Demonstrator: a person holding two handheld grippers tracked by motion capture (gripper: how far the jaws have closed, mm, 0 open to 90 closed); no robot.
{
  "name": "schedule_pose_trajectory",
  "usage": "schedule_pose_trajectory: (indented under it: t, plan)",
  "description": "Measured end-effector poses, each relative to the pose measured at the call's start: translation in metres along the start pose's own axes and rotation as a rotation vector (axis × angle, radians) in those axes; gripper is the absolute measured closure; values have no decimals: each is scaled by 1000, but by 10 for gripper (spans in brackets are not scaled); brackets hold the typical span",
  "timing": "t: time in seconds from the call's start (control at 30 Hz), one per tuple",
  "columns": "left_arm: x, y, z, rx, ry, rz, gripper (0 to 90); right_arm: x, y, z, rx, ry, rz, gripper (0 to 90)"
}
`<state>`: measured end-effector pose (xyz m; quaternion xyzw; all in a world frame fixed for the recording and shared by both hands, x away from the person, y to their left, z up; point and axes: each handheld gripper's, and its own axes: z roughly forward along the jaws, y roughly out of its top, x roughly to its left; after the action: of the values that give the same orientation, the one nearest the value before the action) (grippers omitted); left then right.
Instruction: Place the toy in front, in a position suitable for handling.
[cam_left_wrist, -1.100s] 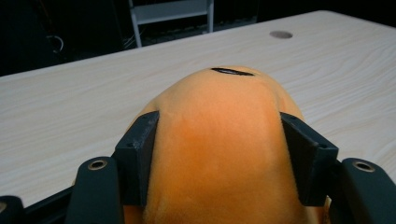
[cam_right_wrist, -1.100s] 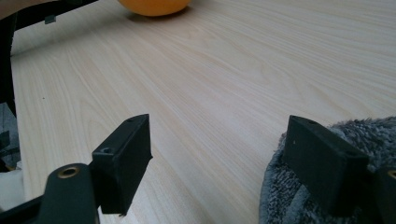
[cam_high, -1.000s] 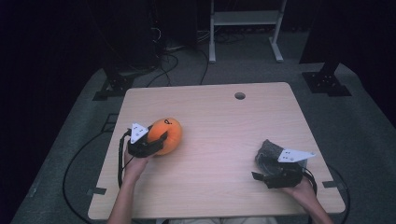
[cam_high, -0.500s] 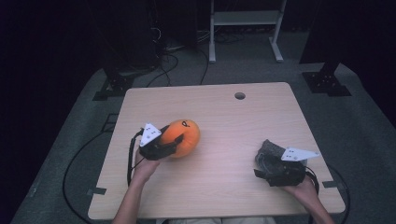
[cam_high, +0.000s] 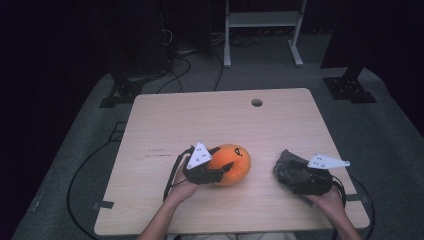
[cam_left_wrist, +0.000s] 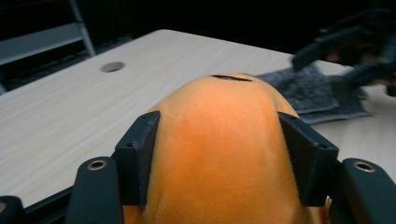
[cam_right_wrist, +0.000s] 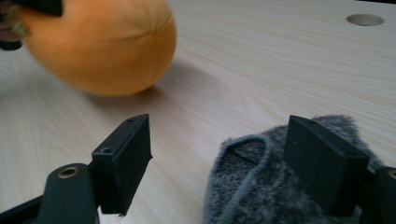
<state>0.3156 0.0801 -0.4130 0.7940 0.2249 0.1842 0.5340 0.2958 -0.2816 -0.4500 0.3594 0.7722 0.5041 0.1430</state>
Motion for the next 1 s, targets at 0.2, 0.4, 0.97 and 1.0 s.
schedule_pose_trajectory:
  t: [0.2, 0.4, 0.97, 1.0]
  plan:
    - [-14, -2, 13, 18, -53, 30, 348, -12, -1, 1, 18, -63, 23, 218]
    - [-22, -10, 24, 51, -90, 66, 337, -19, -4, 4, 45, -104, 39, 219]
    - [-20, -14, 18, 54, -88, 103, 182, -24, -13, 15, 142, -161, 40, 342]
    - [-20, -13, 17, 48, -84, 108, 183, -25, -14, 15, 154, -168, 39, 355]
